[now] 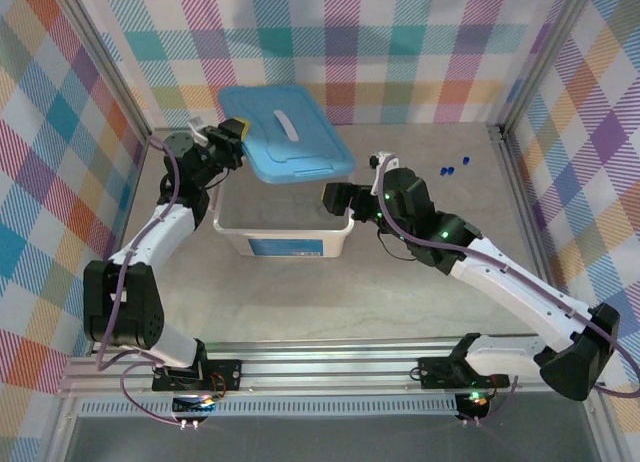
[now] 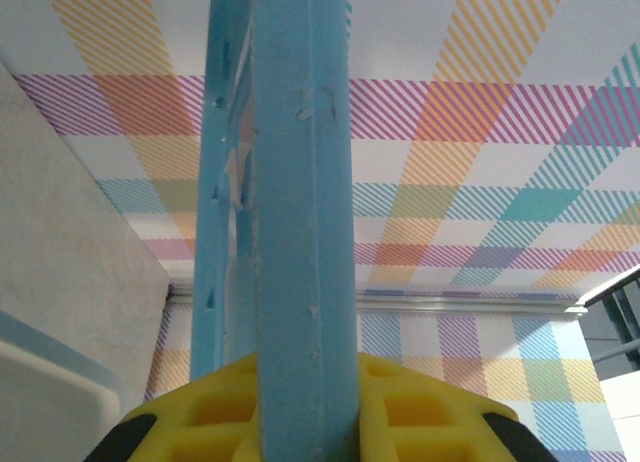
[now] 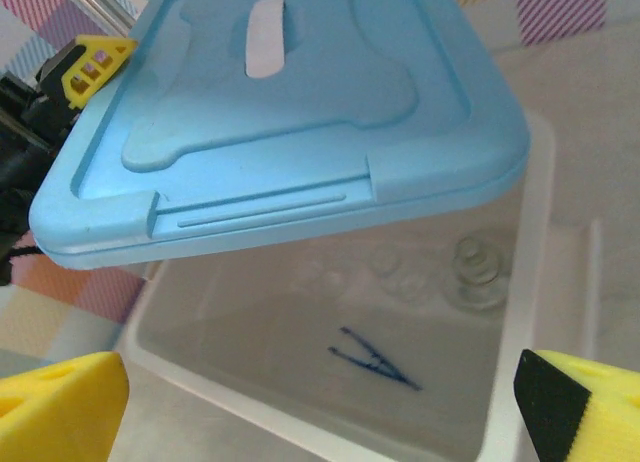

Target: Organize the chemistry lab equipment

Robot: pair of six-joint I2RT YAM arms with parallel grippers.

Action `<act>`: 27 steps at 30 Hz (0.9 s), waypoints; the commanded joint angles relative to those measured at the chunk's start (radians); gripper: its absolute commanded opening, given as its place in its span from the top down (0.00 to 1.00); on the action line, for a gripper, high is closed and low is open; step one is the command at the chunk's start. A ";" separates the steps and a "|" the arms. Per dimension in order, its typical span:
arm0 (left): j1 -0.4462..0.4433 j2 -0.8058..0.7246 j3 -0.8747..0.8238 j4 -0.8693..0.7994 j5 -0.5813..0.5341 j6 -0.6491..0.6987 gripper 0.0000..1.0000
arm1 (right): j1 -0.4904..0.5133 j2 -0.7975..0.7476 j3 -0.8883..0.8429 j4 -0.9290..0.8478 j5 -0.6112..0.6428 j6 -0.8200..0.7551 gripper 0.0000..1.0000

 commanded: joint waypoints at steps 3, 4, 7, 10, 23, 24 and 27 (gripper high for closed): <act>0.013 -0.073 -0.034 0.129 -0.045 0.028 1.00 | -0.065 0.028 -0.032 0.188 -0.254 0.217 0.01; 0.013 -0.083 -0.042 0.131 -0.051 0.033 1.00 | -0.078 0.043 -0.036 0.208 -0.283 0.239 0.01; 0.013 -0.108 -0.066 0.128 -0.075 0.054 1.00 | -0.102 0.074 -0.054 0.270 -0.339 0.302 0.01; 0.012 -0.130 -0.108 0.148 -0.104 0.069 1.00 | -0.120 0.100 -0.077 0.361 -0.383 0.369 0.01; -0.001 -0.192 -0.181 0.163 -0.171 0.145 1.00 | -0.165 0.297 -0.054 0.656 -0.522 0.619 0.01; -0.002 -0.197 -0.183 0.158 -0.173 0.151 1.00 | -0.166 0.311 -0.043 0.662 -0.526 0.627 0.01; -0.003 -0.208 -0.195 0.158 -0.179 0.159 1.00 | -0.169 0.357 -0.020 0.688 -0.543 0.660 0.01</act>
